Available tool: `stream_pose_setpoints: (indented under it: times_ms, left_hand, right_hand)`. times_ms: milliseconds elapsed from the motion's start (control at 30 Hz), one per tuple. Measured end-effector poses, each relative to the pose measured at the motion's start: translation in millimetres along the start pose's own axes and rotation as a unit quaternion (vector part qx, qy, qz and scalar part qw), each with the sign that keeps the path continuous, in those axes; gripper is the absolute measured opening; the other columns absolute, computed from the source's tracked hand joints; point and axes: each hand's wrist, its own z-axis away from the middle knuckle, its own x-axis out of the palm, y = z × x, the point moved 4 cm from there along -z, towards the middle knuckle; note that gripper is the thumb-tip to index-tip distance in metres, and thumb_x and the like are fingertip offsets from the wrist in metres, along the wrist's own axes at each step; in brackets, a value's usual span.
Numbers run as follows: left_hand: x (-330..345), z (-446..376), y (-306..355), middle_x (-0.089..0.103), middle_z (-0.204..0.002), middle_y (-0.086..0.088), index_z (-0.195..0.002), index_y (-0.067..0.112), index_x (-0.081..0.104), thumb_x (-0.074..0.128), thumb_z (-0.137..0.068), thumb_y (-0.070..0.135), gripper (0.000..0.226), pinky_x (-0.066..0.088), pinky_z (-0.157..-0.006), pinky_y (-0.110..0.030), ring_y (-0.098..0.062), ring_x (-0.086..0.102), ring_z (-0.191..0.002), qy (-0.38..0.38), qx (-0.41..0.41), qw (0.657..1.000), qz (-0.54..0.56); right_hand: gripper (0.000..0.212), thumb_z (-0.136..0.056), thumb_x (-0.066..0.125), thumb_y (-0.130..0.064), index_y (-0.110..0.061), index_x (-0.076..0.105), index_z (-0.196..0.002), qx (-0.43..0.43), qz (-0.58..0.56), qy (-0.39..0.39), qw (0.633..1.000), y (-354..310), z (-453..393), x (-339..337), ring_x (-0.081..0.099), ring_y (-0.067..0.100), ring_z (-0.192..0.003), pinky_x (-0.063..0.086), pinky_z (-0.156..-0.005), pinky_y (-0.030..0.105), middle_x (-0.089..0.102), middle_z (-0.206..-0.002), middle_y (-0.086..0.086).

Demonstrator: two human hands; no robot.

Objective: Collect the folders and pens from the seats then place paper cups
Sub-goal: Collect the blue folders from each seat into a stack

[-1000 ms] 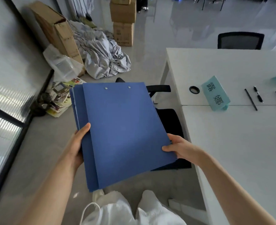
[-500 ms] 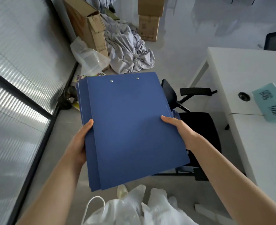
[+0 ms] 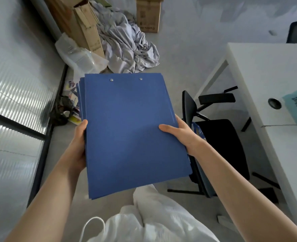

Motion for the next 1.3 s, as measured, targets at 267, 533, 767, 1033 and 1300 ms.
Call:
stream_pose_setpoints:
  times_ms: [267, 533, 767, 1033, 1300]
  left_hand:
    - [39, -143, 80, 0.054, -0.055, 0.012, -0.087, 0.027, 0.066, 0.025, -0.106, 0.029, 0.045, 0.041, -0.043, -0.017, 0.005, 0.049, -0.037, 0.045, 0.016, 0.998, -0.045]
    - [59, -273, 144, 0.075, -0.093, 0.009, -0.106, 0.024, 0.06, 0.026, -0.099, 0.057, 0.048, 0.047, -0.071, -0.027, -0.003, 0.07, -0.074, -0.061, -0.074, 0.993, -0.062]
    - [80, -399, 206, 0.077, -0.097, -0.002, -0.11, 0.019, 0.066, 0.048, -0.093, 0.033, 0.029, 0.05, -0.07, -0.036, -0.016, 0.074, -0.075, -0.065, -0.138, 0.987, -0.05]
    - [149, -530, 282, 0.076, -0.104, -0.005, -0.11, 0.017, 0.069, 0.065, -0.086, 0.03, 0.027, 0.057, -0.067, -0.032, -0.021, 0.075, -0.085, -0.161, -0.158, 0.969, -0.1]
    - [271, -620, 307, 0.077, -0.098, -0.005, -0.106, 0.014, 0.07, 0.062, -0.089, 0.023, 0.021, 0.059, -0.067, -0.033, -0.021, 0.074, -0.079, -0.253, -0.191, 0.936, -0.151]
  right_hand:
    - [0.036, -0.083, 0.075, -0.026, -0.01, 0.065, -0.113, 0.031, 0.027, 0.065, 0.997, -72, -118, -27, 0.073, 0.026, -0.092, 0.059, -0.082, 0.043, 0.074, -0.106, 0.006]
    - [0.04, -0.081, 0.076, -0.026, -0.014, 0.06, -0.116, 0.015, 0.016, 0.093, 0.995, -153, -231, -49, 0.074, 0.024, -0.09, 0.06, -0.08, 0.043, 0.074, -0.105, 0.003]
    - [0.045, -0.078, 0.079, -0.022, -0.019, 0.058, -0.119, -0.03, 0.025, 0.159, 0.987, -209, -322, -67, 0.073, 0.018, -0.09, 0.06, -0.08, 0.039, 0.072, -0.11, -0.001]
    - [0.05, -0.082, 0.076, -0.02, -0.018, 0.052, -0.126, -0.046, -0.02, 0.233, 0.971, -278, -407, -97, 0.072, 0.018, -0.095, 0.059, -0.083, 0.04, 0.07, -0.114, 0.0]
    - [0.05, -0.084, 0.074, -0.024, -0.022, 0.051, -0.128, -0.055, -0.083, 0.314, 0.944, -312, -434, -178, 0.071, 0.018, -0.097, 0.058, -0.085, 0.042, 0.069, -0.116, -0.002]
